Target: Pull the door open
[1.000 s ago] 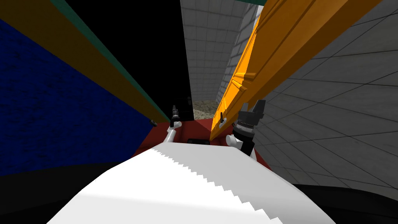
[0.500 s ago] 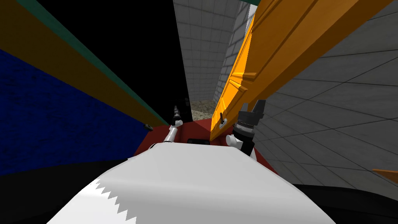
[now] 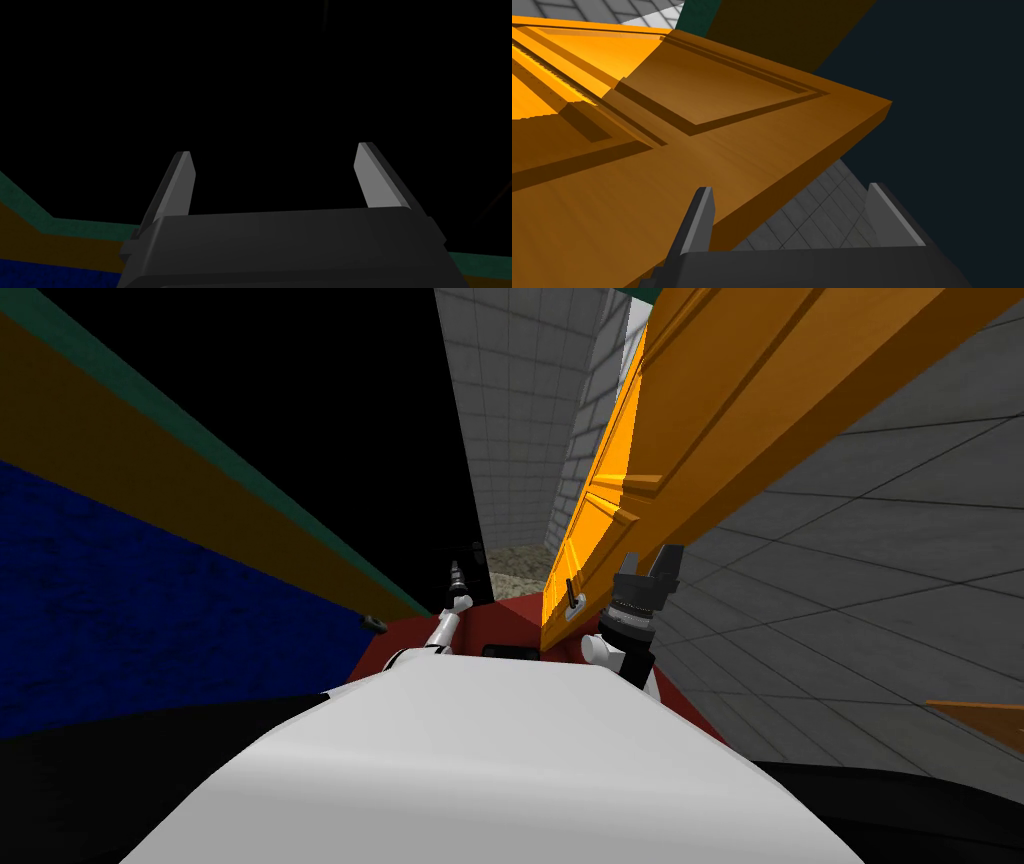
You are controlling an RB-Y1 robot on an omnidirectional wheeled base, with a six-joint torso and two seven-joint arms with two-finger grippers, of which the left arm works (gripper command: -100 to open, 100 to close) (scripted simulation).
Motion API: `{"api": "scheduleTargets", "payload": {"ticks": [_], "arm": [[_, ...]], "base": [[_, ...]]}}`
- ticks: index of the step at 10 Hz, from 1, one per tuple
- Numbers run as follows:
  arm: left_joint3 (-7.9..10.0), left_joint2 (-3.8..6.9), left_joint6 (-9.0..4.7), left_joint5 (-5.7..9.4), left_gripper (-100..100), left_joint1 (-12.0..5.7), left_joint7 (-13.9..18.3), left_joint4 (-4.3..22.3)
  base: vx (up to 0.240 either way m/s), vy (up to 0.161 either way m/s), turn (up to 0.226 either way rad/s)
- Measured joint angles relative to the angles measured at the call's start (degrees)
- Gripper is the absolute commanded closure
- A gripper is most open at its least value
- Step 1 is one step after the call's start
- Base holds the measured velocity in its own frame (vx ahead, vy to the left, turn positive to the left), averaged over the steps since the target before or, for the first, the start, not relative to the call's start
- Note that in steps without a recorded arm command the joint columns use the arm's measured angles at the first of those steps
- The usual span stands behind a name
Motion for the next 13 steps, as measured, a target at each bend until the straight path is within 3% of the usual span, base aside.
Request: {"api": "scheduleTargets", "payload": {"ticks": [6,12,13], "arm": [[0.78,-0.46,-0.36,2.93,-100,-4.76,-2.4,8.2],[1.41,-0.9,-0.52,5.28,-100,-8.38,-4.2,14.4],[1.41,-0.9,-0.55,5.31,-100,-8.43,-4.3,14.5]], "base": [[0.07,0.062,-0.092],[0.064,0.054,-0.059],[0.015,0.017,-0.22]]}}
